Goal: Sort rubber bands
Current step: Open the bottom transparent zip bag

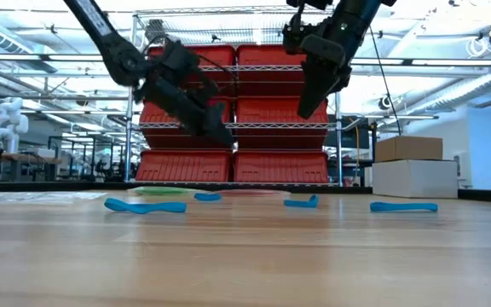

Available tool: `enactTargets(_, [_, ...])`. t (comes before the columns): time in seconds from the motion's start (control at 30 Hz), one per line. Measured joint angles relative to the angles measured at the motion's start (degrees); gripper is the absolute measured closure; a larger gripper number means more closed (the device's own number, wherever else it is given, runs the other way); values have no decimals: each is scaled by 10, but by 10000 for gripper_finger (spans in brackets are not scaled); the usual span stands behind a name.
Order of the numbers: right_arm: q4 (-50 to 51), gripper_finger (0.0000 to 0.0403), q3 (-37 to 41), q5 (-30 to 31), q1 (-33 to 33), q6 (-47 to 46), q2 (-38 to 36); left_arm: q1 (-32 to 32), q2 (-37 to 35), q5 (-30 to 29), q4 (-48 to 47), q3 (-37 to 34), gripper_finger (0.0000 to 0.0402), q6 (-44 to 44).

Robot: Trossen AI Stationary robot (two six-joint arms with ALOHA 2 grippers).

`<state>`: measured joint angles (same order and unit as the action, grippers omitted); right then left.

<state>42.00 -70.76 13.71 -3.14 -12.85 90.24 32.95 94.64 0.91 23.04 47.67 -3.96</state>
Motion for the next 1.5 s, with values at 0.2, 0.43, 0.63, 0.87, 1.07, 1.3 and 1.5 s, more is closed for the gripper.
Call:
enactTargets(0.2, [-2, 199, 0, -2, -1, 8, 0, -24, -135, 23, -241, 0, 265, -69])
enactTargets(0.43, [-4, 245, 0, -3, 15, 15, 0, -138, -285, 7, -534, 0, 342, -52])
enactTargets(0.63, [-16, 287, 0, -3, 36, 20, 0, -273, -325, 5, -694, 0, 395, 69])
enactTargets(0.87, [-30, 312, 0, -3, 57, 20, 0, -374, -312, -73, -749, -67, 393, 199])
enactTargets(1.07, [-41, 316, 0, -3, 63, 26, 0, -386, -281, -125, -717, -134, 398, 247])
enactTargets(1.3, [-39, 316, 0, -3, 63, 26, 0, -386, -209, -118, -633, -139, 398, 247])
enactTargets(1.5, [-36, 316, 0, -3, 63, 26, 0, -384, -134, -121, -523, -141, 399, 230])
